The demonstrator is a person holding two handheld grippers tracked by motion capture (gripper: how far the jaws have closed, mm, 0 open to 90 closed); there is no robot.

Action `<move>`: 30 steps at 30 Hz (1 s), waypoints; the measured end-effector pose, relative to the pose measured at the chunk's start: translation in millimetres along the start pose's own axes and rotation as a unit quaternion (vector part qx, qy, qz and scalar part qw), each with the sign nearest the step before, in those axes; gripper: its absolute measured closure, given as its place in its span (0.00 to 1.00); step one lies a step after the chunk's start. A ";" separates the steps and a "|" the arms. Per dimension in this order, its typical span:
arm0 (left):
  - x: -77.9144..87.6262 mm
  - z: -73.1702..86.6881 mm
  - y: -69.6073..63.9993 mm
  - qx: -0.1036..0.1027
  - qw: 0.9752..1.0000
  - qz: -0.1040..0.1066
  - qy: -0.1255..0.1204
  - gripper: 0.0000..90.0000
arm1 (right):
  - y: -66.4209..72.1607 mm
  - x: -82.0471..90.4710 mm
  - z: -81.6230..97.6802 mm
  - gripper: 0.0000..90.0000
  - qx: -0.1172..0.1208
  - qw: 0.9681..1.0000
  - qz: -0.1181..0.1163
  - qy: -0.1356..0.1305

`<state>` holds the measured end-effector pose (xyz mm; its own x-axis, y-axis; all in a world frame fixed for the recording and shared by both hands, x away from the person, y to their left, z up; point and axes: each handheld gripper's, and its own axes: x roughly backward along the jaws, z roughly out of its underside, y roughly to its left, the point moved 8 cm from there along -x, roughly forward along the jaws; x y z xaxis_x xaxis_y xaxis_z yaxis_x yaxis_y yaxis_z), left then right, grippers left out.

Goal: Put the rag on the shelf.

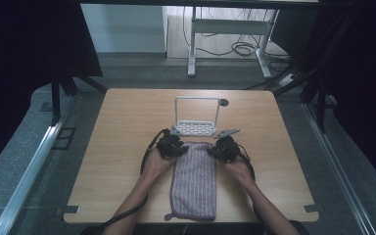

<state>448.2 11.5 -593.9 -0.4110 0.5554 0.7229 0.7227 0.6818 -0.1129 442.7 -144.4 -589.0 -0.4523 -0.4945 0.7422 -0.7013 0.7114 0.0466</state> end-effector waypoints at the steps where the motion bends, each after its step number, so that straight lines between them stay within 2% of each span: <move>1: -0.1 0.0 -0.8 0.002 1.000 0.003 -0.001 0.87 | 0.7 0.2 -0.1 0.92 0.006 1.000 0.001 0.001; 4: -0.2 -1.1 -1.2 0.009 1.000 0.008 0.003 0.89 | 1.3 1.5 -0.2 0.92 0.008 1.000 0.000 0.004; 6: 1.2 -1.7 -1.0 0.003 1.000 0.010 0.005 0.89 | 1.4 2.2 -0.2 0.92 0.009 1.000 0.000 0.005; 8: 7.0 -4.7 -2.1 -0.008 1.000 0.011 -0.007 0.89 | 2.5 5.1 -1.2 0.92 0.013 1.000 -0.003 0.004; 9: 10.8 -7.0 -3.1 -0.008 1.000 0.012 -0.016 0.89 | 2.4 7.0 -2.2 0.92 0.017 1.000 -0.002 0.001; 11: 23.6 -14.0 -6.2 -0.015 0.999 0.017 -0.035 0.89 | 2.9 14.4 -5.8 0.92 0.017 1.000 -0.005 -0.008; 14: 32.2 -18.9 -8.7 -0.027 0.999 0.016 -0.044 0.89 | 4.5 24.8 -12.8 0.92 0.017 1.000 -0.011 -0.022; 15: 39.5 -23.4 -10.6 -0.034 0.998 0.016 -0.049 0.89 | 5.1 28.5 -15.3 0.92 0.019 0.999 -0.014 -0.025; 19: 50.7 -31.0 -12.9 -0.037 0.997 0.019 -0.061 0.89 | 7.1 42.7 -26.4 0.92 0.025 0.999 -0.021 -0.042; 23: 68.2 -43.5 -15.2 -0.044 0.996 0.016 -0.082 0.89 | 9.2 60.1 -41.2 0.92 0.029 0.997 -0.025 -0.060; 25: 76.4 -49.9 -16.5 -0.046 0.994 0.018 -0.093 0.89 | 9.6 63.5 -44.1 0.92 0.031 0.997 -0.026 -0.064; 26: 80.5 -53.2 -16.9 -0.048 0.994 0.018 -0.098 0.89 | 10.5 73.4 -53.0 0.92 0.035 0.996 -0.027 -0.075; 30: 96.7 -66.8 -18.3 -0.060 0.991 0.014 -0.116 0.89 | 11.2 88.4 -68.0 0.93 0.033 0.995 -0.031 -0.094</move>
<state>432.3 21.0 -476.3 -0.4970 0.6775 0.5422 0.7909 0.6107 -0.0383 432.2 -146.2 -477.4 -0.4969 -0.6254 0.6016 -0.7634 0.6447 0.0398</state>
